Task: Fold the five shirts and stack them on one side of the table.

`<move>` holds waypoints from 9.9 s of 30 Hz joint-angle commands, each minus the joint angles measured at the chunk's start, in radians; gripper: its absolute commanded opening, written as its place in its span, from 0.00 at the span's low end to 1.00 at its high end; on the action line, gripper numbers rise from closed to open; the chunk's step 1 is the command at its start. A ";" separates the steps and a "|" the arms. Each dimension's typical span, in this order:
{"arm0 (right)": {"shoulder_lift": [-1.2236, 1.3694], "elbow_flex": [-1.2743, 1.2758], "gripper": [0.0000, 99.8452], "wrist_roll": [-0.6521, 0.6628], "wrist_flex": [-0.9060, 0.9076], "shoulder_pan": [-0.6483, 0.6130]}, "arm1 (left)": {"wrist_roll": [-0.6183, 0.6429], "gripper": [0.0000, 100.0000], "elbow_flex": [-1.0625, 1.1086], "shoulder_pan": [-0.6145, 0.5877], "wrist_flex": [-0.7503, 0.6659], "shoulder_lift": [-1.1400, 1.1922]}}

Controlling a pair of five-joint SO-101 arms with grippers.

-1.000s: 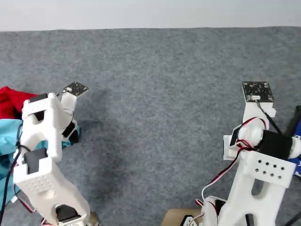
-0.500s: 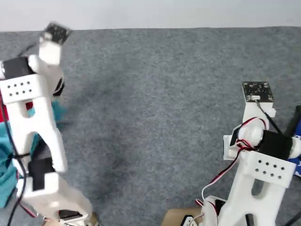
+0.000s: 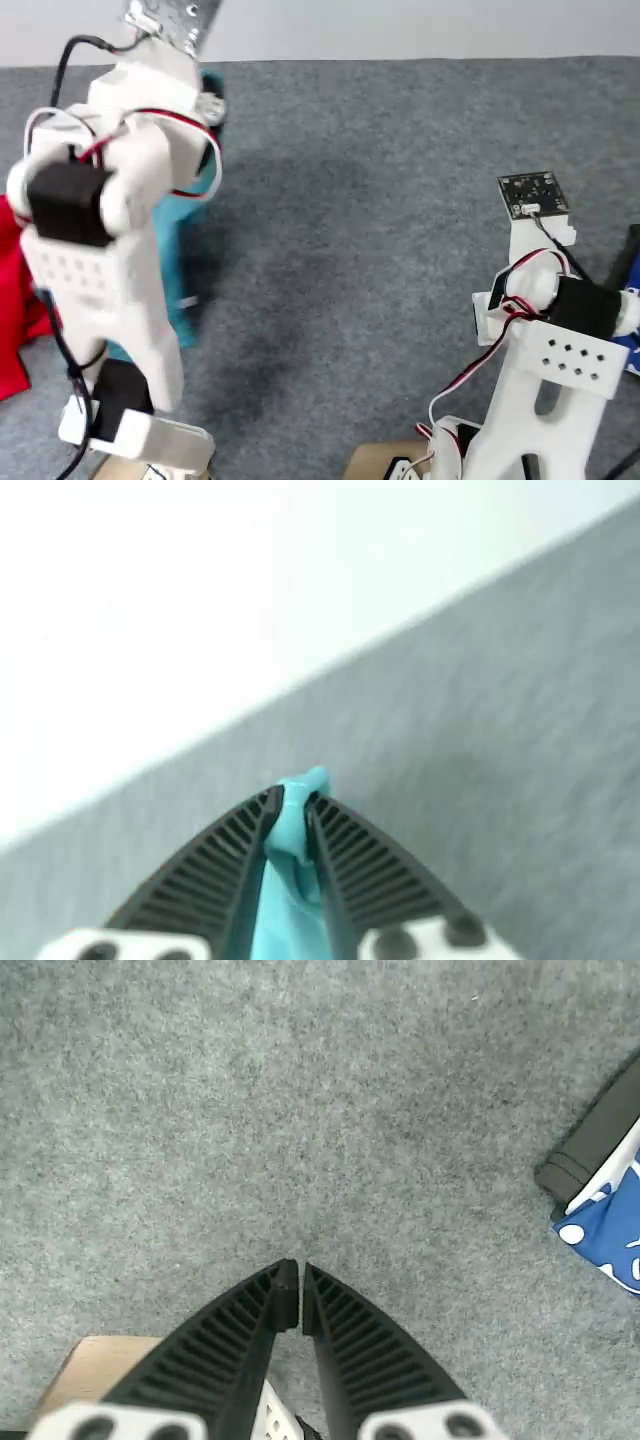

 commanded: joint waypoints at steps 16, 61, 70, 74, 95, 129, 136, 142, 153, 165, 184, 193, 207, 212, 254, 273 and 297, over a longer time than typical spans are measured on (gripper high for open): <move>-0.031 -0.005 0.01 0.098 0.041 -0.007 | 0.012 0.00 -0.081 0.044 0.023 -0.084; 0.894 -0.416 0.17 0.126 -0.328 -0.814 | -0.055 0.00 0.955 -0.569 -0.215 -0.104; 1.145 -0.620 0.17 0.126 -0.329 -0.831 | -0.054 0.00 0.975 -0.569 -0.229 -0.104; 1.224 -0.674 0.17 0.124 -0.329 -0.837 | -0.054 0.00 0.975 -0.569 -0.229 -0.104; 1.300 -0.690 0.16 0.040 -0.223 -0.901 | -0.054 0.00 1.046 -0.565 -0.279 -0.104; 1.050 -1.381 0.01 0.120 0.041 -0.710 | -0.052 0.00 0.855 -0.491 -0.267 -0.328; 0.822 -1.381 0.01 0.222 0.016 -0.564 | -0.055 0.00 0.757 -0.466 -0.259 -0.387; 0.657 -1.381 0.01 0.299 -0.091 -0.420 | -0.054 0.07 0.507 -0.439 -0.262 -0.425; 0.489 -1.379 0.01 0.344 -0.084 -0.366 | -0.054 0.08 0.325 -0.338 -0.183 -0.433; 0.504 -1.261 0.01 0.342 -0.005 -0.367 | -0.060 0.08 0.650 -0.262 0.021 -0.423; 0.507 -1.043 0.01 0.344 -0.016 -0.329 | -0.120 0.17 1.584 0.385 -0.480 -0.423; 0.507 -1.019 0.01 0.344 -0.016 -0.288 | -0.120 0.17 1.630 0.448 -0.651 -0.272; 0.515 -1.016 0.01 0.338 -0.001 -0.298 | -0.080 0.17 1.293 0.454 -0.540 0.041; 0.542 -1.017 0.01 0.338 0.007 -0.337 | -0.075 0.17 1.280 0.465 -0.545 0.126; 0.552 -1.017 0.01 0.338 -0.001 -0.343 | -0.115 0.22 0.923 0.517 -0.196 0.393; 0.552 -1.017 0.01 0.338 -0.001 -0.341 | -0.084 0.22 0.842 0.542 -0.239 0.565; 0.550 -1.017 0.01 0.338 -0.002 -0.343 | -0.086 0.00 0.509 0.514 -0.071 0.784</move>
